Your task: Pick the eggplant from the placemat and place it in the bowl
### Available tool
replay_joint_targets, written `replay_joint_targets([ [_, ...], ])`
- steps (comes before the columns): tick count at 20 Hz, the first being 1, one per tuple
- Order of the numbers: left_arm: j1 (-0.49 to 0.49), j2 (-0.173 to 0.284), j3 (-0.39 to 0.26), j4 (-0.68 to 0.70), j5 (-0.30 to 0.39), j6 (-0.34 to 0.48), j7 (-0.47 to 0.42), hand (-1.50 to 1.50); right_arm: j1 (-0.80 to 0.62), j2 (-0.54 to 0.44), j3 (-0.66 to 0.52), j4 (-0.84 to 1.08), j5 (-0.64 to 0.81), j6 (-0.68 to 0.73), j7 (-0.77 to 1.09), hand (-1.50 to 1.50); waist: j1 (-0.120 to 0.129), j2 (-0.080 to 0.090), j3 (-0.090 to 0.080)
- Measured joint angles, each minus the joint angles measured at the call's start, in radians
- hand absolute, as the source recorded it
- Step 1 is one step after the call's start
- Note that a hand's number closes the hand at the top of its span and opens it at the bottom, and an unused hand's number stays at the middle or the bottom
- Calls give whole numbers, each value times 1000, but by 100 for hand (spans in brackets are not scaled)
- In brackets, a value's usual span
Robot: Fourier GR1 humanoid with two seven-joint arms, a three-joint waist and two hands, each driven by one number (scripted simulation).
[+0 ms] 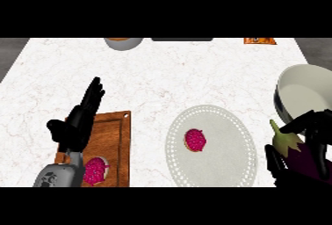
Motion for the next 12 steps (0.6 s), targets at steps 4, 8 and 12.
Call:
replay_joint_targets([
  [4,10,-13,-12,-12,-5,1,4,0,-151,-30,-64,20,-9,38,133,150,1,0,1],
  [8,2,-10,0,-9,-1,-4,3,0,-279,-87,-184,91,-93,91,189,150,2,1,1],
  [12,-17,-7,12,19,6,-14,-5,0,-322,-153,-219,211,-41,110,152,150,3,3,2],
])
